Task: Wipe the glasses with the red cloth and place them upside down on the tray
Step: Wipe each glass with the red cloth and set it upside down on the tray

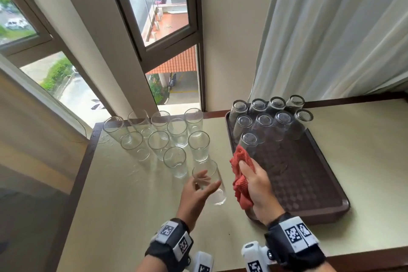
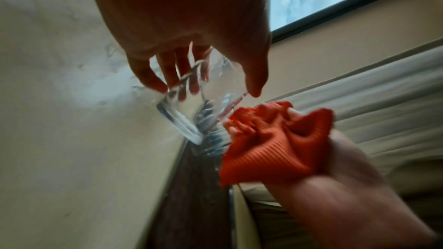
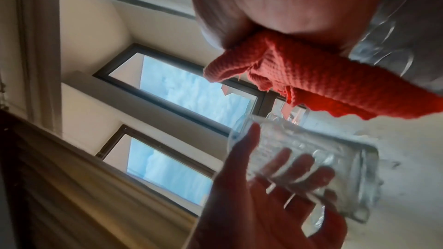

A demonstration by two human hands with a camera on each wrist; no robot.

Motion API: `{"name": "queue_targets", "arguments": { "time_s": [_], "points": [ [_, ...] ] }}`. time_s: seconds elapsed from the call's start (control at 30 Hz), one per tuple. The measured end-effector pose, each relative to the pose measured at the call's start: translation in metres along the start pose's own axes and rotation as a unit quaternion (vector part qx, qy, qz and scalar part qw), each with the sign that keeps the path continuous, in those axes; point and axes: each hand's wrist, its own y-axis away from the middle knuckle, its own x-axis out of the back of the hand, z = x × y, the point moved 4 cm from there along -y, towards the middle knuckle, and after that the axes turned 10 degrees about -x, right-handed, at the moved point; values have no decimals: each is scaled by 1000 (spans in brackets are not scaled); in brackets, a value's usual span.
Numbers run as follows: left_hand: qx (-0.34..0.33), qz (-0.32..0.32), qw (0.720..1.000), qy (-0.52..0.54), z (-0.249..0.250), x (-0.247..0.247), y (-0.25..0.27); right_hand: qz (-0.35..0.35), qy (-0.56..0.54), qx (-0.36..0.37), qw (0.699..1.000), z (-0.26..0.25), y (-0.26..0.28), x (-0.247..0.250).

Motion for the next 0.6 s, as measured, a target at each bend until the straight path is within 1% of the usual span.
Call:
{"name": "queue_targets", "arguments": {
  "time_s": [0.07,0.13,0.23,0.3,0.37,0.43,0.53,0.6],
  "points": [
    [-18,-42,998,39,19,-1,8,-25,8,31,999,-3,4,-21],
    [-34,-57,995,79,36,2,13,-83,8,61,995,-6,12,-43],
    [-30,-37,990,135,55,12,15,-139,54,118,982,-12,26,-70],
    [-32,-16,989,141,68,22,15,-167,80,138,973,-12,35,-87],
    [-44,-2,988,150,80,32,16,-175,101,154,967,-7,43,-100],
    [-56,2,987,152,89,44,17,-168,131,171,962,-7,49,-109],
    [-65,-18,989,133,100,58,16,-145,182,194,953,-14,56,-118],
    [-80,-43,988,124,107,62,18,-142,173,200,954,-22,57,-125]
  ]
}}
